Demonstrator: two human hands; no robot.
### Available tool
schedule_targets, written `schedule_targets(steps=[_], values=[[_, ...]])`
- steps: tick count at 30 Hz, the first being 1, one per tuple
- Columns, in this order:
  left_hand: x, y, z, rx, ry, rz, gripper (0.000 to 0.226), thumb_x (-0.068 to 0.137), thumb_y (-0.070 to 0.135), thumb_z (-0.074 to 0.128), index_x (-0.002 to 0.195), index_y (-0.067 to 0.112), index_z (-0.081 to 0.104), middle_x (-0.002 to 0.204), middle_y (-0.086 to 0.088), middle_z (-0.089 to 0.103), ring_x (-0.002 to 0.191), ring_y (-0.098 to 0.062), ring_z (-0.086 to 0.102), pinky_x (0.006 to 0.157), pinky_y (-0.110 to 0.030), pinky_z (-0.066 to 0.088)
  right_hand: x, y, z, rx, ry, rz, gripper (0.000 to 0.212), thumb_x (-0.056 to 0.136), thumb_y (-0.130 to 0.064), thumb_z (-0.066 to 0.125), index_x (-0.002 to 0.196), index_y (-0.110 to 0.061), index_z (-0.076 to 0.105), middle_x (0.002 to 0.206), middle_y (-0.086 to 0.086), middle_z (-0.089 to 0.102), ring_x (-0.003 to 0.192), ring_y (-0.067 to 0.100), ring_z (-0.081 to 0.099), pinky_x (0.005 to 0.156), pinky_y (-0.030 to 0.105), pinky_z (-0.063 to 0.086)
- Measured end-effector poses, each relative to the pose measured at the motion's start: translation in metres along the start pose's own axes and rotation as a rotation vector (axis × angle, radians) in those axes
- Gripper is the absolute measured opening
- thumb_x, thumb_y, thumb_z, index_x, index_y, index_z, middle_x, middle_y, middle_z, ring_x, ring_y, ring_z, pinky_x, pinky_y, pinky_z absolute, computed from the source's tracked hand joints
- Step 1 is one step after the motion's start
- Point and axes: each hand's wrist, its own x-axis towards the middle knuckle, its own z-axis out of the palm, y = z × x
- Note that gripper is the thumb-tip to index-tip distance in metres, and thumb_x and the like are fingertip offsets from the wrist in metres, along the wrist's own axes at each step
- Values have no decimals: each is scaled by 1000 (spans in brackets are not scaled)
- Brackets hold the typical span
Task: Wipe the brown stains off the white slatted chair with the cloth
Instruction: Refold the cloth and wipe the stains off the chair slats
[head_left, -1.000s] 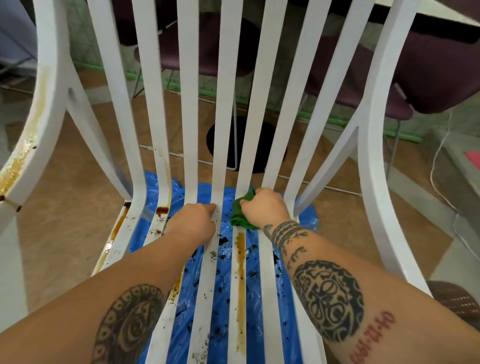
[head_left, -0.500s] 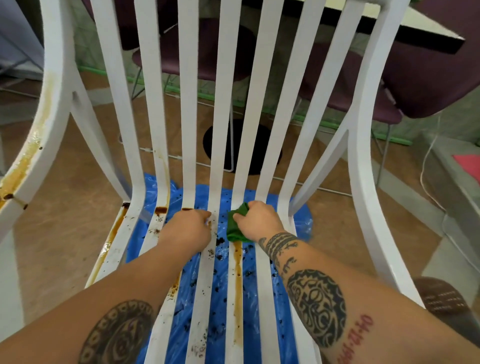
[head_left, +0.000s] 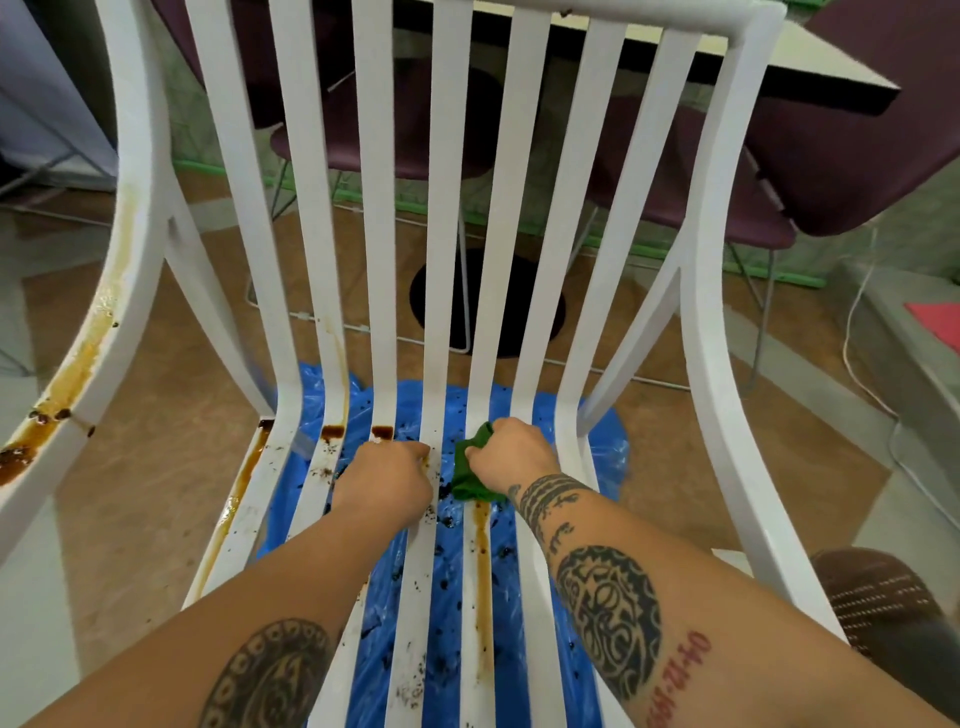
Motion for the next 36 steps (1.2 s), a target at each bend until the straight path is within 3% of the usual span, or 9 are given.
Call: schedule_targets(steps=[5,11,15,18,22,24,28,33,36], values=[[-9,0,-2,-3,-10,-4,58,93,14,45,144,39,51,131,-12,58,101,-28,64,81,-43,60,-8,-1,-19,-117,-205,26,26,94,-35,60,84,-11,57,74,3,51,68,20,52,63,31,49],[-14,-12,1,-38,-38,-9,60,93,14,47,148,38,47,143,-12,53,112,-31,63,84,-45,60,-19,15,8,222,14,37,32,92,-45,63,104,-15,64,94,3,67,82,20,65,69,28,54],[-23,-23,6,-80,-44,-22,50,96,28,45,145,39,50,147,-12,52,102,-30,67,81,-45,61,-30,22,17,189,-17,21,32,89,-46,66,103,-18,63,96,3,68,86,20,67,82,35,60],[-30,-24,3,-61,-62,-25,49,97,30,46,145,37,50,146,-10,52,121,-31,58,90,-44,58,-33,21,11,157,-105,59,30,86,-44,69,96,-16,63,91,4,68,82,21,68,77,35,61],[-37,-18,0,-28,-97,-22,48,99,27,49,146,35,49,147,-12,50,78,-24,68,74,-37,61,-37,18,6,62,-198,68,30,84,-38,68,78,-12,56,78,4,60,67,19,57,60,31,48],[-41,-16,1,-8,-103,-12,47,99,27,51,146,34,51,146,-11,52,77,-22,69,74,-36,62,-37,21,4,180,-66,62,30,86,-40,65,83,-11,60,80,3,64,70,20,62,61,29,51],[-50,-14,2,-10,-72,4,44,100,33,53,144,34,53,141,-11,56,87,-25,69,78,-39,62,-48,32,12,240,121,41,29,91,-45,61,99,-17,60,90,4,66,83,25,65,76,36,59],[-62,-10,6,-87,-12,25,41,100,44,54,140,34,58,142,-9,53,109,-23,62,92,-41,57,-62,42,17,142,3,-32,27,91,-45,62,94,-19,56,88,3,65,84,24,65,78,36,58],[-72,-4,10,-108,140,130,37,102,37,53,137,28,61,138,-1,59,134,-24,43,103,-40,47,-71,44,13,73,-93,-31,27,87,-43,66,90,-18,57,89,3,65,83,24,65,76,36,59]])
